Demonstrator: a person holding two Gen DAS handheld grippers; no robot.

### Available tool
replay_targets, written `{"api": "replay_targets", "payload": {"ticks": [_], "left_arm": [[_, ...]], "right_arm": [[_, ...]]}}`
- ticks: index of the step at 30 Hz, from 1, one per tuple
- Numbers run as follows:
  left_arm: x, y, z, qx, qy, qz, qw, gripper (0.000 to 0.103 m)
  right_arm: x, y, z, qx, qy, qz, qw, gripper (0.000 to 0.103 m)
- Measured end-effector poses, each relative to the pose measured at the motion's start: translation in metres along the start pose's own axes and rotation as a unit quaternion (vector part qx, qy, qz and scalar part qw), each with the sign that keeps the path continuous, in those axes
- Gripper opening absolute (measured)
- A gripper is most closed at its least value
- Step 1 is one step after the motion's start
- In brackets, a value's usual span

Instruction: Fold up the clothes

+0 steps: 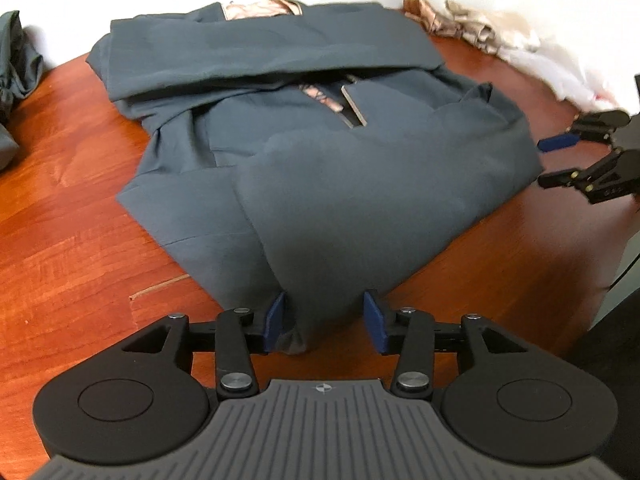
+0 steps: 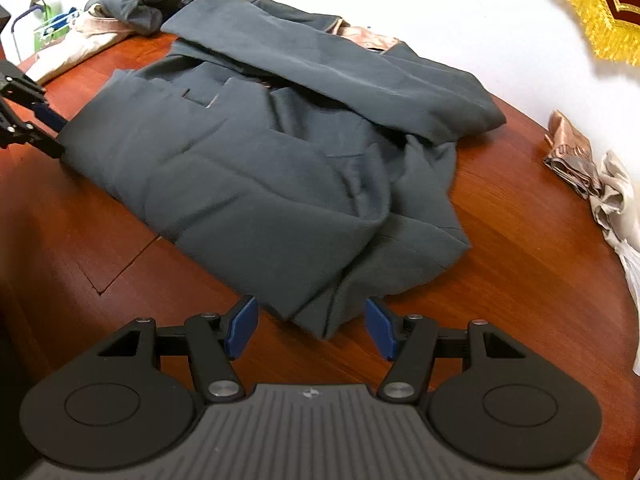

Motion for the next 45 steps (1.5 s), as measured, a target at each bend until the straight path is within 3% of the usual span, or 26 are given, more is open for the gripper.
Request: {"api": "replay_targets", "payload": {"ticks": [8, 12, 15, 17, 19, 24, 31, 40, 45], "left_arm": [[-0.009, -0.007, -0.004, -0.018, -0.022, 0.006, 0.9996, 0.050], [-0.013, -0.004, -0.010, -0.038, -0.024, 0.001, 0.9990, 0.048], [-0.015, 0.000, -0.015, -0.073, -0.024, -0.007, 0.9970, 0.032], [-0.016, 0.002, -0.018, -0.082, -0.035, -0.008, 0.9960, 0.013], [-0.017, 0.002, -0.022, -0.091, -0.039, -0.005, 0.9951, 0.010], [-0.009, 0.000, -0.025, -0.090, -0.053, -0.001, 0.9945, 0.008], [0.023, -0.020, -0.039, -0.073, -0.106, 0.022, 0.9915, 0.008], [0.087, -0.059, -0.068, -0.073, -0.154, 0.081, 0.9821, 0.008], [0.129, -0.037, -0.073, -0.040, -0.182, 0.093, 0.9780, 0.008]], "right_arm": [[-0.014, 0.001, 0.006, 0.010, 0.003, 0.008, 1.000, 0.063], [-0.019, 0.005, 0.001, -0.005, 0.015, 0.004, 1.000, 0.054], [-0.022, 0.010, -0.003, -0.022, 0.029, -0.002, 0.999, 0.040], [-0.022, 0.013, -0.004, -0.026, 0.036, -0.004, 0.999, 0.033], [-0.022, 0.015, -0.003, -0.020, 0.038, -0.001, 0.999, 0.026], [-0.013, 0.018, -0.002, -0.021, 0.050, 0.007, 0.998, 0.021], [0.009, 0.007, -0.001, -0.033, 0.087, 0.029, 0.995, 0.019], [0.073, -0.024, 0.046, -0.085, 0.162, 0.115, 0.976, 0.015], [0.105, -0.011, 0.050, -0.099, 0.184, 0.132, 0.969, 0.011]]}}
Point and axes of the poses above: each gripper's, at about its wrist camera, not at the fingertips, and x roughly against the way its jaws point, z to its left, y to its top, the point moved 9 cm from there along -x, roughly the way its jaws point, and after that the axes turned 1 degree about -y, right-handed, at the moved point
